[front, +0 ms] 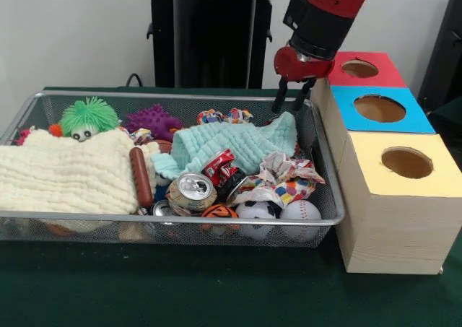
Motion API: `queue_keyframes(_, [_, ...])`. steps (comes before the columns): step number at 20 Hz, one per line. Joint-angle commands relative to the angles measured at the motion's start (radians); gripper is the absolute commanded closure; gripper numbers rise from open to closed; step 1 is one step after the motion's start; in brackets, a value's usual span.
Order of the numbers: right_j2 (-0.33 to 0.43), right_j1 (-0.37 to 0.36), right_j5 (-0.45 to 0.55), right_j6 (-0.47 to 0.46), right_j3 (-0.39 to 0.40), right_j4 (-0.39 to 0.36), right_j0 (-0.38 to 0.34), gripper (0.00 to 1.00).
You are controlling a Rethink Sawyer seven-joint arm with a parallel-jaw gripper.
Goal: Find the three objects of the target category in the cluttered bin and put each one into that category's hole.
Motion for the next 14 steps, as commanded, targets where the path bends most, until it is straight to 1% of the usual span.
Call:
queue_keyframes(1, [0.269,-0.069,0.121,-0.143,0.116,0.032,-0.262,0.00])
queue_keyframes(7, [0.293,-0.107,0.147,-0.152,0.137,-0.029,-0.320,0.00])
queue_keyframes(14, [0.321,-0.133,0.190,-0.194,0.125,-0.093,-0.396,0.00])
